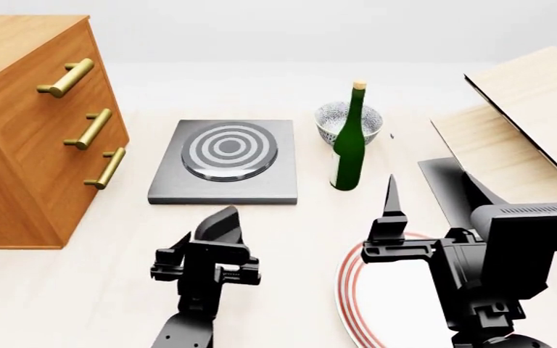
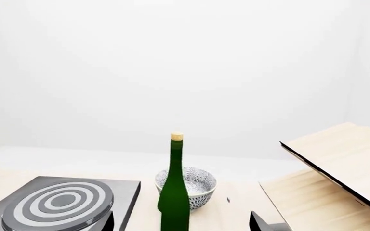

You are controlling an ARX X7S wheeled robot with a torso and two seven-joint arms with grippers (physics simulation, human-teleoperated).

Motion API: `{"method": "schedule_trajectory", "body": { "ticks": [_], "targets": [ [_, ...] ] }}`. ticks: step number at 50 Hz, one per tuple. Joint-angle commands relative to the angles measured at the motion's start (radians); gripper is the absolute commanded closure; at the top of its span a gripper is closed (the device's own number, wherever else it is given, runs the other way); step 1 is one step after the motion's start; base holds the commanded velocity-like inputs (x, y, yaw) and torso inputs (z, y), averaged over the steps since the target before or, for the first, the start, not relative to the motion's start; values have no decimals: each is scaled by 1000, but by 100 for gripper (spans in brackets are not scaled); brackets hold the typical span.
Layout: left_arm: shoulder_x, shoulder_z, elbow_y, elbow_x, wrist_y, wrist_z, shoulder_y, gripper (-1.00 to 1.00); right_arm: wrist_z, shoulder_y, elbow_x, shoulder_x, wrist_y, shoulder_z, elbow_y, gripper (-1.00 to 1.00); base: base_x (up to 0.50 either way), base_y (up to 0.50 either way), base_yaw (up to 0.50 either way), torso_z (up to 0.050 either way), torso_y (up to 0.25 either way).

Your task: Turn on the stove.

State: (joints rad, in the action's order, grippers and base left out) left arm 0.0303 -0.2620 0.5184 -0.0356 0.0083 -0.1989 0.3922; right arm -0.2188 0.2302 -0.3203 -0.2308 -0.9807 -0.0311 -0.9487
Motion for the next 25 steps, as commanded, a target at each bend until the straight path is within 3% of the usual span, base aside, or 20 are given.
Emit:
{"method": "schedule_trajectory", "body": {
  "ticks": [1, 4, 8, 14, 20, 25],
  "targets": [
    [25, -137, -416, -129, -256, 6, -48, -100, -4, -5, -9, -5, 9, -8, 7, -100, 0, 0, -4, 0, 0],
    [68, -129, -650, -154, -379, -14, -65, -100, -7, -2, -16, -6, 2, -13, -1, -100, 0, 0, 0, 0, 3],
    [134, -58, -994, -241, -650, -57, -52, -100, -11, -1, -24, -6, -6, -21, -14, -100, 0, 0, 0, 0, 0],
    [186, 81, -1305, -377, -902, -109, -59, -100, -20, -3, -23, -8, -2, -9, -18, -100, 0, 0, 0, 0, 0],
    [177, 248, -1486, -519, -1065, -154, -68, -100, -23, -16, -17, -11, 20, 8, -8, -100, 0, 0, 0, 0, 0],
    [169, 320, -1537, -587, -1113, -173, -65, -100, -28, -14, -20, -12, 19, 11, -9, -100, 0, 0, 0, 0, 0]
  ]
}}
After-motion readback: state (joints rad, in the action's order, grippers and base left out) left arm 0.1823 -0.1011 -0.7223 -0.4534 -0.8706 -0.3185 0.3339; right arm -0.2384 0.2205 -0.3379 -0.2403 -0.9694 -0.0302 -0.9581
